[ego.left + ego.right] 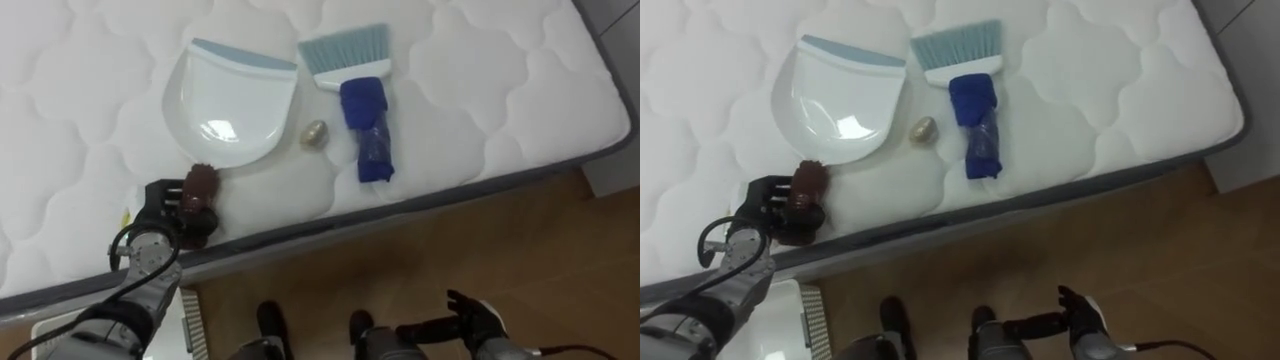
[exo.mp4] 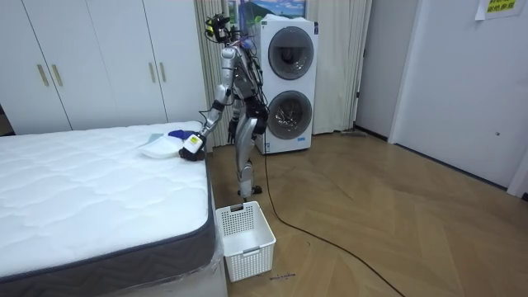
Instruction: Clean bed
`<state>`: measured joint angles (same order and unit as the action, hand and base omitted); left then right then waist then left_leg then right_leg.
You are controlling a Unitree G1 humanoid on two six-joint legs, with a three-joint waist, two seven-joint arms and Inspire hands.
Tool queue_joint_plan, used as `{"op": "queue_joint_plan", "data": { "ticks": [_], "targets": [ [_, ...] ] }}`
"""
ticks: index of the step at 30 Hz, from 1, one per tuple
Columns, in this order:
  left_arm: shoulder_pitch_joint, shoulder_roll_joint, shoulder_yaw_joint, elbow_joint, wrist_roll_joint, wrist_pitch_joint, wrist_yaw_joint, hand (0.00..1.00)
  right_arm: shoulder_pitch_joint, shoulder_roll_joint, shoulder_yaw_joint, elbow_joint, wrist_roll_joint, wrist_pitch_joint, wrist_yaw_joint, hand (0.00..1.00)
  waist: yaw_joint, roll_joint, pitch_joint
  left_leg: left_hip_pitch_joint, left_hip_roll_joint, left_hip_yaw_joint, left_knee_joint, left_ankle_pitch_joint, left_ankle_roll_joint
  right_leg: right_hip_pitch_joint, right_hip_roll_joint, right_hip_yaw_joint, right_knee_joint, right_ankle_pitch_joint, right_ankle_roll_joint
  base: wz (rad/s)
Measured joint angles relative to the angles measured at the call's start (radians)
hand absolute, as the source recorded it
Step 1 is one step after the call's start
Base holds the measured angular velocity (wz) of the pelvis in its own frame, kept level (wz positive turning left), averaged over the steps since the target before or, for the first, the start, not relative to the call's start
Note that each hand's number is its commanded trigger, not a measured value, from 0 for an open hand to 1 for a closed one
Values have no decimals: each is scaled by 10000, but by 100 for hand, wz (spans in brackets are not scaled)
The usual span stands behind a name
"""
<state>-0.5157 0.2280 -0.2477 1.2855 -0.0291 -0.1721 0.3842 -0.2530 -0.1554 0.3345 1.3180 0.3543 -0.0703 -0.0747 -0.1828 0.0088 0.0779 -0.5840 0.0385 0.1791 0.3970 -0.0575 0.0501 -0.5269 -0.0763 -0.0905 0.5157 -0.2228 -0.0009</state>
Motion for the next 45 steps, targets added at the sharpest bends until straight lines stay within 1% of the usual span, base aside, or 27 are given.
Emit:
{"op": "queue_joint_plan", "data": {
  "ticks": [5, 7, 10, 16, 19, 21, 24, 27, 29, 30, 32, 34, 35, 37, 39, 40, 42, 43, 44, 45],
  "targets": [
    [-34, 79, 6, 6, 1, 54, -11, 100, 8, -2, 15, -100, 148, 73, -6, 0, -20, -15, -8, -103, 18, 31, 4, 0, -1, -137, 6, 1, 21, 5, -21, -2],
    [-40, 84, 4, -3, 1, 53, -9, 100, 7, -4, 180, -118, 327, 85, -7, 0, -21, -17, -10, -147, 23, 22, 19, 0, -1, -161, 14, -1, 20, 8, -25, 0],
    [-41, 86, -19, -2, -10, 54, 3, 100, 10, -34, 277, -256, 362, 202, -37, 0, -18, -11, -14, -159, 20, 20, 25, 1, 0, -150, 6, -27, 2, 9, -25, 0],
    [-42, 26, -52, 21, -70, 43, 323, 100, 17, 27, 369, -377, 378, 272, -354, 0, 5, -4, -19, -159, 54, -26, 83, 0, 0, -70, 33, -95, -64, 38, -48, 2],
    [-41, -22, -51, 128, -139, -56, 520, 100, 10, 22, 365, -434, 459, 251, -678, 0, 84, -2, -20, -157, 85, 45, 75, 0, 0, -121, 49, -25, -58, 62, -56, -9],
    [-36, -28, -53, 132, -158, -111, 645, 100, 137, 19, 358, -547, 780, 194, -901, 0, 162, -10, -26, -149, 85, 67, 54, 3, -2, -150, 59, 29, -11, 63, -55, -6],
    [-31, 20, -53, 210, -42, -241, 809, 100, 348, -14, 218, -1159, 917, 150, -1251, 0, 210, -18, -33, -186, 107, 68, 99, -2, -11, -200, 77, 42, 34, 51, -72, -2],
    [-11, 99, -72, 215, 365, -298, 928, 100, 414, -22, -62, -1577, 884, -33, -1434, 0, 261, -20, -50, -223, 113, 67, 116, 1, -18, -255, 84, 52, 52, 64, -88, 0],
    [96, 273, -171, 204, 862, -407, 1111, 100, 500, -90, -144, -2125, 922, -165, -1672, 0, 272, 5, -89, -269, 118, 70, 160, 2, -17, -282, 89, 60, 52, 73, -87, 0],
    [127, 327, -233, 199, 945, -428, 1166, 100, 530, -111, -178, -2294, 900, -188, -1747, 0, 275, 20, -104, -287, 121, 70, 171, 2, -17, -292, 90, 59, 46, 78, -85, 0],
    [299, 454, -325, 182, 1342, -446, 1409, 100, 700, -139, -447, -2831, 892, -336, -2073, 0, 336, 94, -251, -327, 119, 73, 178, 3, -15, -344, 83, 70, 36, 91, -80, 0],
    [532, 529, -329, 93, 1653, -441, 1629, 100, 868, -167, -583, -3279, 784, -456, -2316, 0, 437, 141, -327, -306, 130, 95, 213, 4, -14, -320, 84, 97, 35, 91, -79, -5],
    [653, 575, -330, 84, 1874, -441, 1757, 100, 993, -190, -652, -3547, 716, -545, -2453, 0, 510, 181, -351, -287, 141, 95, 224, 4, -14, -291, 87, 96, 34, 90, -80, -3],
    [850, 683, -425, 80, 2002, -442, 1927, 100, 1020, -222, -647, -3747, 719, -642, -2575, 0, 581, 211, -366, -240, 159, 108, 211, 3, -15, -254, 89, 90, 36, 90, -81, 0],
    [982, 790, -507, 44, 2189, -453, 1978, 100, 1094, -359, -648, -4083, 724, -725, -2747, 0, 726, 239, -378, -226, 160, 119, 174, 1, -18, -278, 92, 90, 48, 91, -83, 0],
    [984, 825, -522, -7, 2267, -456, 1979, 100, 1080, -481, -662, -4181, 713, -826, -2870, 0, 815, 248, -372, -227, 163, 179, 133, 3, -18, -306, 85, 79, 58, 93, -86, 0],
    [1185, 925, -565, -146, 2288, -503, 2037, 100, 979, -502, -810, -4250, 604, -987, -3105, 0, 849, 268, -372, -217, 171, 200, 130, 4, -17, -300, 84, 75, 58, 93, -86, 0],
    [1363, 1008, -662, -274, 2288, -579, 2106, 100, 929, -508, -884, -4296, 428, -1163, -3305, 0, 849, 275, -368, -213, 170, 221, 123, 5, -16, -306, 79, 83, 58, 97, -80, 0],
    [1517, 1035, -702, -401, 2287, -633, 2154, 100, 880, -517, -959, -4303, 305, -1298, -3505, 0, 857, 278, -365, -214, 159, 224, 107, 6, -14, -316, 66, 85, 59, 96, -77, 0],
    [1583, 1037, -707, -446, 2287, -667, 2157, 100, 849, -526, -974, -4304, 293, -1356, -3612, 0, 864, 278, -365, -214, 152, 225, 99, 6, -14, -322, 60, 89, 58, 95, -74, 0]
  ]
}}
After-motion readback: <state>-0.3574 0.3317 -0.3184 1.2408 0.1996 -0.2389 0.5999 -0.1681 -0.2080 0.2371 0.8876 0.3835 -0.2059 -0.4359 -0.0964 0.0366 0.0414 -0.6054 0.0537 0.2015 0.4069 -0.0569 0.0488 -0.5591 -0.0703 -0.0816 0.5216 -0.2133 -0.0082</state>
